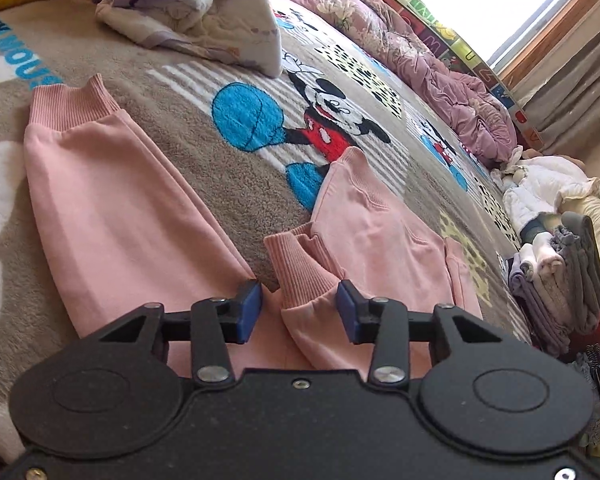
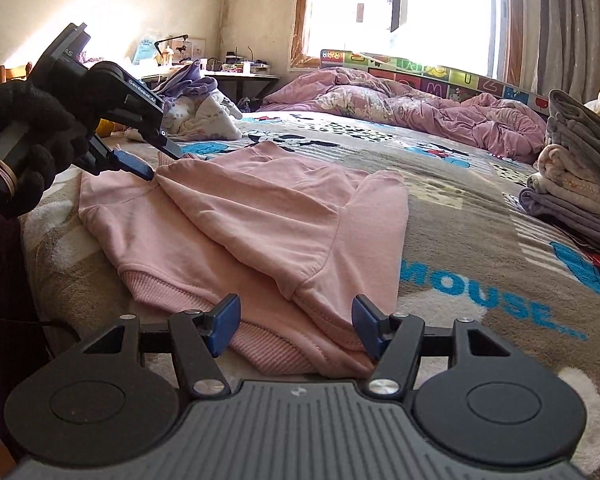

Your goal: Fold clothes

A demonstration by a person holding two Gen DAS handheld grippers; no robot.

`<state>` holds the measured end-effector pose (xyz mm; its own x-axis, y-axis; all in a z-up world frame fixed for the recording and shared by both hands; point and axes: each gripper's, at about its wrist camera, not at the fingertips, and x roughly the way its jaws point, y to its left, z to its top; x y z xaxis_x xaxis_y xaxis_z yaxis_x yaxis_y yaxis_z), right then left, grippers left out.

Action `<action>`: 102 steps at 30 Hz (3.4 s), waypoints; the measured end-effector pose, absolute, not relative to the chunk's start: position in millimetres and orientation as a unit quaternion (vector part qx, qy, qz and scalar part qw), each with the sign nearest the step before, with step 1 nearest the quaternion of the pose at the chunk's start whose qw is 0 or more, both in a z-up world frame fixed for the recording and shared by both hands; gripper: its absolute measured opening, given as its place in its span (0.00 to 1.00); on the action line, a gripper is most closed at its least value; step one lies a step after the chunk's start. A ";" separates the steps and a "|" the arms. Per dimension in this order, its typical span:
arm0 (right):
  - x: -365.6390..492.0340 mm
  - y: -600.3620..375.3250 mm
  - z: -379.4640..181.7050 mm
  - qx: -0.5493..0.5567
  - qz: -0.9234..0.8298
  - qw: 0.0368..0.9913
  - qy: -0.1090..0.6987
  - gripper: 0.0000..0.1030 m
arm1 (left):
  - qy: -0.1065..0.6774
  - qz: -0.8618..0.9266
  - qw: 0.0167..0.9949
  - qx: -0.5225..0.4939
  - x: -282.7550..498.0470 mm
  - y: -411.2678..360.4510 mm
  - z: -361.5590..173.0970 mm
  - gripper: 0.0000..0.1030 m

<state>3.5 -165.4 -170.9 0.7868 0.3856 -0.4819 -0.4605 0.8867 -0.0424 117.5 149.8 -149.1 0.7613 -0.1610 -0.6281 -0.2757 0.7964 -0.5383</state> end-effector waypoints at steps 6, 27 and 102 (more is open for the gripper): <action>7.0 -166.5 -170.6 -0.073 0.223 0.942 0.241 0.61 | 0.320 0.017 0.900 -0.296 120.3 139.9 -129.6 0.02; 16.3 -185.3 -168.4 0.004 0.224 0.941 0.254 0.60 | 0.308 -0.067 0.883 -0.347 247.5 21.5 -82.4 0.01; 23.1 -194.4 -170.0 0.050 0.221 0.946 0.231 0.62 | 0.317 -0.196 0.919 0.127 162.0 -63.7 -140.3 0.29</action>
